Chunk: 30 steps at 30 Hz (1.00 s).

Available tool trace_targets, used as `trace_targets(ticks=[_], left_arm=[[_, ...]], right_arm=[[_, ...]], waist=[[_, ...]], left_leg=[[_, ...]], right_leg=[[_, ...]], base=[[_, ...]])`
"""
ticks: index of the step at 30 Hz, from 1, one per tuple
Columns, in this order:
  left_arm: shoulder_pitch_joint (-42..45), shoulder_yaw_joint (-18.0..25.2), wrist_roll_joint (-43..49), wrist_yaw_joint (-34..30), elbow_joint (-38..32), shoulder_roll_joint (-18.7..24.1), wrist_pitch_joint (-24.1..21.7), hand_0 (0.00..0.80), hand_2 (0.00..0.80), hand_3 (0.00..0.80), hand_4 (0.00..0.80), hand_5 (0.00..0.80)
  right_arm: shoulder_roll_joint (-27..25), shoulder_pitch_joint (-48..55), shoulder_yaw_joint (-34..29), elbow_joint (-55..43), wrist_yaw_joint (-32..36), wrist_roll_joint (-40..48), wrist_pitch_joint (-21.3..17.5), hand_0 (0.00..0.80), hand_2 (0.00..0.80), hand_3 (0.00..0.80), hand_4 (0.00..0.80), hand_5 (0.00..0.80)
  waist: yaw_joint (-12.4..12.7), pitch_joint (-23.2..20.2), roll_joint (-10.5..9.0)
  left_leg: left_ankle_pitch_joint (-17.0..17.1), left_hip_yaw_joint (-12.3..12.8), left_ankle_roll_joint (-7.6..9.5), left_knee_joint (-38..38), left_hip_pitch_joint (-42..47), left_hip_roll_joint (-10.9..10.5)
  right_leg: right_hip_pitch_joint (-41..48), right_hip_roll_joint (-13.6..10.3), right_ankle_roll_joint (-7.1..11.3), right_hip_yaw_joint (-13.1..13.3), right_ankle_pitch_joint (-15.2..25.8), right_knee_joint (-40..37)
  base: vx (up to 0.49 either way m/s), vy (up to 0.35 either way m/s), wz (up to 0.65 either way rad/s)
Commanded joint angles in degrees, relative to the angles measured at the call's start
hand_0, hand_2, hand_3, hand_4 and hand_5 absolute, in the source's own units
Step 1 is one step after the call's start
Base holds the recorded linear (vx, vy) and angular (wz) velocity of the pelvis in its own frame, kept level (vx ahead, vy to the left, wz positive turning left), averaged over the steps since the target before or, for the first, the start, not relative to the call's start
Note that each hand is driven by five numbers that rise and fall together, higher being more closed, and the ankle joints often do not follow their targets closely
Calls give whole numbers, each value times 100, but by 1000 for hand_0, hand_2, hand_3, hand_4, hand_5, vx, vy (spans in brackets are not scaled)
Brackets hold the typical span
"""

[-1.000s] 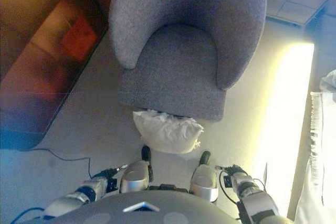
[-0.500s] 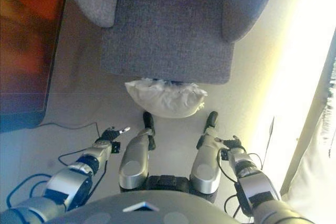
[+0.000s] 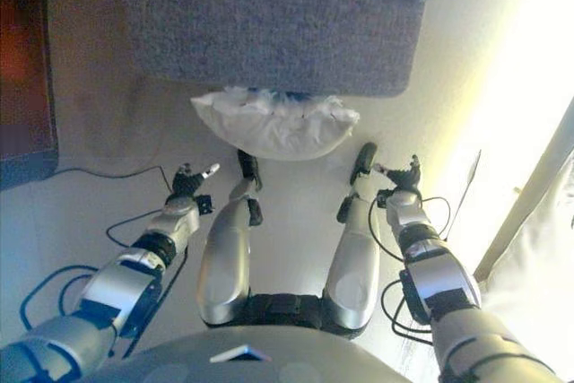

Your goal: Pick up the cushion and take it to the sofa

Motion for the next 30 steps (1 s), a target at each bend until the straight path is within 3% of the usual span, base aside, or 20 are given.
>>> trace_targets(ticks=[1,5,9,18,21,30], left_arm=[[-99,77,-223,369,6,142,-415,0,0,0,0,0],[-336,41,-623,465,-200,98,-686,0,0,0,0,0],[-248,262,-699,320,-416,581,-1069,0,0,0,0,0],[-745,232,-365,809,-807,777,-1567,0,0,0,0,0],[-959,159,-232,875,-802,801,-1966,0,0,0,0,0],[-1495,-67,-130,833,-940,1156,-1981,0,0,0,0,0]], right_arm=[[-280,-114,46,-237,-382,-72,-367,0,0,0,0,0],[-349,-280,182,-450,-617,-272,-346,0,0,0,0,0],[-754,-110,194,-956,-720,-520,-519,0,0,0,0,0],[-1210,-1180,642,-996,-349,-773,-590,0,0,0,0,0],[-1298,-1597,888,-985,-246,-843,-650,0,0,0,0,0],[-1680,-2447,1418,-1117,297,-884,-826,0,0,0,0,0]], waist=[[-56,65,84],[-55,65,156],[-77,65,281],[52,65,239],[87,65,244],[92,65,414]], left_leg=[[95,-540,-161,419,-1205,155],[23,-629,-91,672,-1808,62],[16,-668,-19,975,-2404,-1],[-115,-861,88,1561,-3627,-43],[-166,-927,93,1678,-3906,-85],[-250,-883,48,1989,-4517,-126]], right_leg=[[-700,-595,462,367,-61,333],[-1376,-578,430,545,-76,542],[-2049,-566,384,771,-64,860],[-3174,-519,308,954,-226,1446],[-3429,-538,318,974,-238,1538],[-4061,-576,366,1193,-290,1859]], base=[[0,141,12],[40,105,17],[47,176,20],[21,54,13],[23,21,9],[36,82,10]])
